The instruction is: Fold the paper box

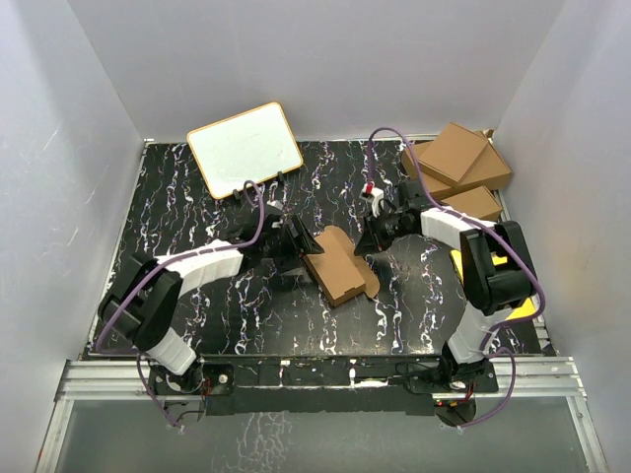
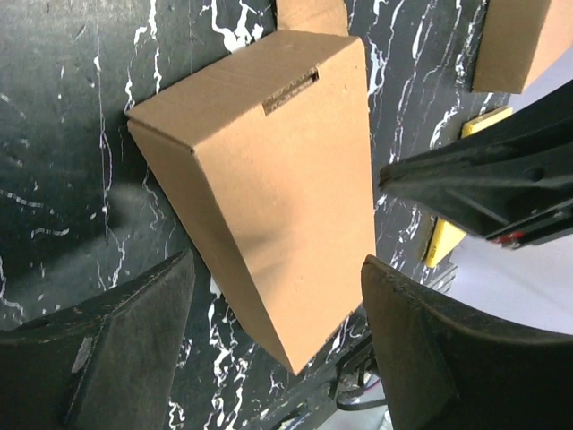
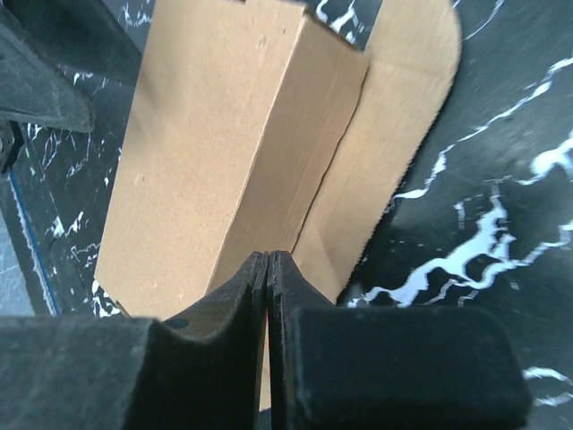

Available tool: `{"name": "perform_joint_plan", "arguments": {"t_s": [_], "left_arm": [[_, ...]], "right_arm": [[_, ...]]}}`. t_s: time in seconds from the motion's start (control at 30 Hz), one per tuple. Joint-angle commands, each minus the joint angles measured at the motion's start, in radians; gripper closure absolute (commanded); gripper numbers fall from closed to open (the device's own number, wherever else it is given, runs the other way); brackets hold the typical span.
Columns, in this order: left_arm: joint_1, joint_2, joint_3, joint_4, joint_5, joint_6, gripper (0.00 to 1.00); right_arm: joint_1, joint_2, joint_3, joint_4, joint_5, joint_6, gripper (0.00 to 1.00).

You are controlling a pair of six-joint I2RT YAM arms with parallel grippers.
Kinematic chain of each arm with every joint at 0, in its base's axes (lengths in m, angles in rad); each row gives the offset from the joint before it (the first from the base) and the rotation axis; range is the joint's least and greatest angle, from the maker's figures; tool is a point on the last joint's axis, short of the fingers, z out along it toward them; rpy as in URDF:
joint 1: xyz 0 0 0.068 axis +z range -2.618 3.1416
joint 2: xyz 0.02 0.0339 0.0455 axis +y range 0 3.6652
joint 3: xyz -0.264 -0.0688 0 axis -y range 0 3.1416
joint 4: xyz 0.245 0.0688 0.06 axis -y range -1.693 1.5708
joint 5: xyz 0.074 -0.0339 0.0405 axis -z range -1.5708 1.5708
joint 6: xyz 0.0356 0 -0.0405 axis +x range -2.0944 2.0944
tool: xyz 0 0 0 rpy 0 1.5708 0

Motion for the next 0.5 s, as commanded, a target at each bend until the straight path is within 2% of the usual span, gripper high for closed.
{"name": "perform_joint_plan", "arguments": {"t_s": [0.0, 0.37, 0.47], "left_arm": [[-0.016, 0.057, 0.078, -0.039, -0.006, 0.031, 0.30], [-0.017, 0.131, 0.146, -0.122, -0.019, 0.104, 0.46], [-0.013, 0.154, 0.182, -0.161, -0.026, 0.145, 0.47]], "right_arm": [[0.034, 0.029, -0.009, 0.040, -0.077, 0.000, 0.92], [0.089, 0.053, -0.043, 0.057, -0.109, 0.036, 0.92], [0.106, 0.052, -0.063, 0.071, -0.101, 0.050, 0.92]]}}
